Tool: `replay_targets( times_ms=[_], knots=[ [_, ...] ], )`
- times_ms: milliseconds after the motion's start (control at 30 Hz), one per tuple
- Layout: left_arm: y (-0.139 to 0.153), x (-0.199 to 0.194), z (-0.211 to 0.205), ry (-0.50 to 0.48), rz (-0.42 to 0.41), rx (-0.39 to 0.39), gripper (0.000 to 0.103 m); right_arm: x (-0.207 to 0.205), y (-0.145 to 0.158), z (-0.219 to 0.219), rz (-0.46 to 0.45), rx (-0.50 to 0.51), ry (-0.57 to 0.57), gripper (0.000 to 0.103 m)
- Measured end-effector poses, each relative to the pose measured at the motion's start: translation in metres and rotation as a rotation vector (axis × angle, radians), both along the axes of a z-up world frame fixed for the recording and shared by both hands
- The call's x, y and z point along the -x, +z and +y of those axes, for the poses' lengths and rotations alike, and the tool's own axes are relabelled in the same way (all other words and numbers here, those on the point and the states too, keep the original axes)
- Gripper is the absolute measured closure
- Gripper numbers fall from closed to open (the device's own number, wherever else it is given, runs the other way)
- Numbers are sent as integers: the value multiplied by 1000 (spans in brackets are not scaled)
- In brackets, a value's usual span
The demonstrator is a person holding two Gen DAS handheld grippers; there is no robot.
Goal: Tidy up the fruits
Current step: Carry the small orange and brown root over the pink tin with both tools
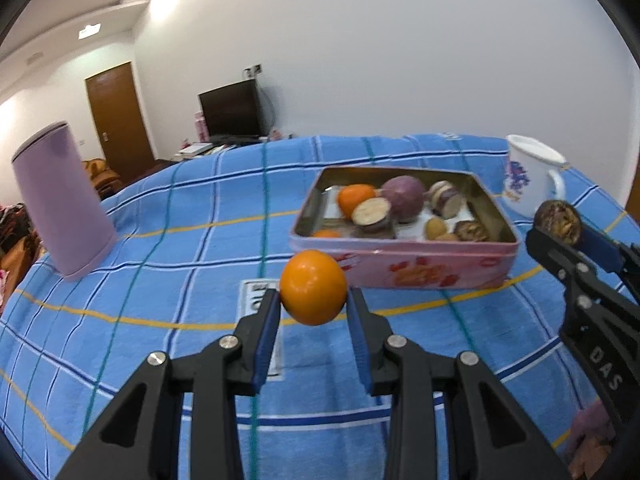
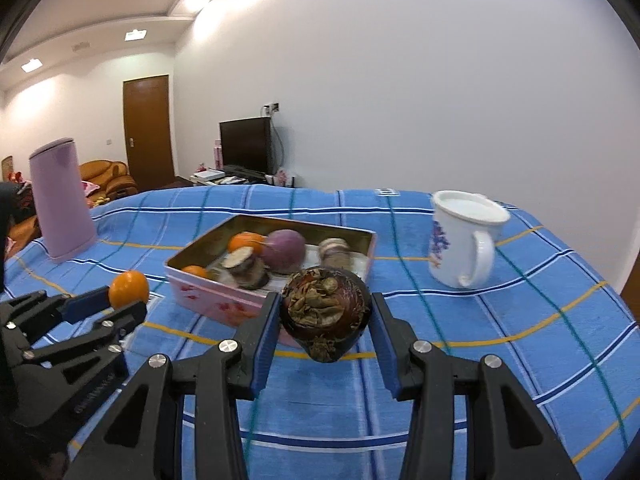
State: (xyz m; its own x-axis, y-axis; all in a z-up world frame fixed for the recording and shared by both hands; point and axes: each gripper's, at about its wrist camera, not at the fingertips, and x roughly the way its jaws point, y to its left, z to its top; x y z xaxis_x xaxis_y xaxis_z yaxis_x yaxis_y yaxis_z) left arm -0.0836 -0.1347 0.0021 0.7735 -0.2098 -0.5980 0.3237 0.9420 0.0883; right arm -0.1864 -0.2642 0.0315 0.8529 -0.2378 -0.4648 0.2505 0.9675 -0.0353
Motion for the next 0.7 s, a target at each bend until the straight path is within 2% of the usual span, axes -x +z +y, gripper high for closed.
replay_targets(
  times_ms=[167,333,467,700],
  knots=[
    [13,-7,-17,-41,-6,31,67,-5,2,-19,24,-2,-25,57],
    [29,-16,-32,-72,-39,83,67,-11,17,-28,1,33,-33,57],
    [30,-27,-43,-76,-28,97,67,-16,25,-32,-10,56,-37,57],
    [31,-51,-55,-64,-28,118,67,-42,27,-38,-30,16,-36,57]
  ],
)
